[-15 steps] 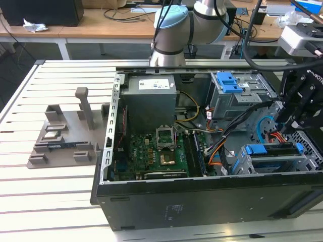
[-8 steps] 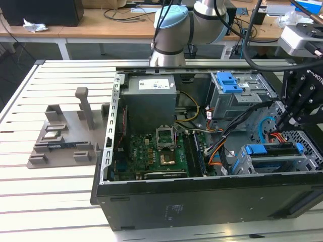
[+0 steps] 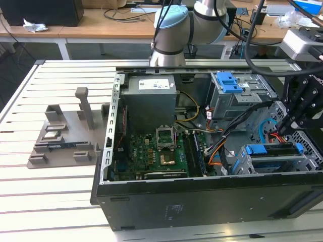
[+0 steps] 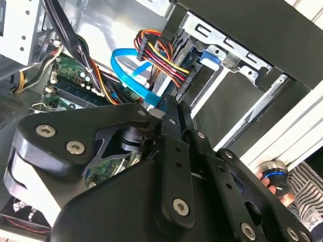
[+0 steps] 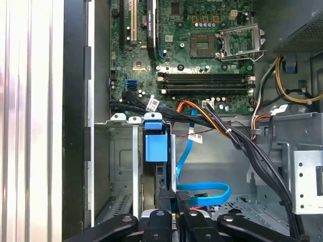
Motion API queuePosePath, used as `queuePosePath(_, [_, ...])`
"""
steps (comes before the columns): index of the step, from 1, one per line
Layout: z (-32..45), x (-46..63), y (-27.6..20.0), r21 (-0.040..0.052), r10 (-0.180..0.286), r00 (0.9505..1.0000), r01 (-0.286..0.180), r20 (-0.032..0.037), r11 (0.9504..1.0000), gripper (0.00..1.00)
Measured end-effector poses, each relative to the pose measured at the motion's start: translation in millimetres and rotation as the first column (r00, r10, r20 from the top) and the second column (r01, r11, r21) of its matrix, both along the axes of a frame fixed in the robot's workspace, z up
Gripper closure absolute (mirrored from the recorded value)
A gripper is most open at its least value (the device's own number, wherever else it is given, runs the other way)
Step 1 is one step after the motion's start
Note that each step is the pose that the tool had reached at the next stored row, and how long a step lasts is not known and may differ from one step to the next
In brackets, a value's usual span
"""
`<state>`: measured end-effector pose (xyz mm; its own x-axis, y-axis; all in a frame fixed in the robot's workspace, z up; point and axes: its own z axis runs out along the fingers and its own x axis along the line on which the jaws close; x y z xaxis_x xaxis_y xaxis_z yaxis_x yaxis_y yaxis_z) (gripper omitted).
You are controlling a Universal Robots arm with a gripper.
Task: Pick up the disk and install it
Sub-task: 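Insert the second disk wire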
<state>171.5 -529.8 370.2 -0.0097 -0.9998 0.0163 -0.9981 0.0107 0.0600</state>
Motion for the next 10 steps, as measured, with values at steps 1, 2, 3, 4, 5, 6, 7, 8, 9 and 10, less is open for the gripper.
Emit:
queuePosePath(1, [-0.8, -0.5, -2.0, -0.0005, 0.006, 1.0, -0.006, -0.0006, 1.0, 0.84])
queuePosePath(2, [-2.3, -0.5, -4.2, -0.0005, 0.011, 0.9999, -0.011, -0.0022, 0.9999, 0.84])
queuePosePath(3, [-4.0, -0.6, -6.5, -0.0004, 0.015, 0.9999, -0.015, -0.0044, 0.9999, 0.84])
queuePosePath(4, [-6.2, -0.6, -9.5, -0.0003, 0.023, 0.9997, -0.023, -0.0067, 0.9997, 0.84])
queuePosePath(5, [-7.2, -0.8, -10.4, -0.0001, 0.029, 0.9996, -0.029, -0.0069, 0.9996, 0.84])
queuePosePath(6, [-8.9, -1.5, -10.8, -0.0006, 0.056, 0.9984, -0.056, -0.007, 0.9984, 0.84])
queuePosePath(7, [-10.1, -1.4, -10.8, -0.0004, 0.077, 0.997, -0.077, -0.007, 0.9971, 0.84])
queuePosePath(8, [-10.6, -1.5, -10.7, -0.0005, 0.08, 0.9968, -0.08, -0.007, 0.9968, 0.84])
queuePosePath(9, [-11.2, -1.5, -10.5, -0.0003, 0.082, 0.9966, -0.082, -0.007, 0.9967, 0.84])
queuePosePath(10, [-12.2, -1.5, -10.0, 0.0003, 0.083, 0.9966, -0.083, -0.007, 0.9966, 0.84])
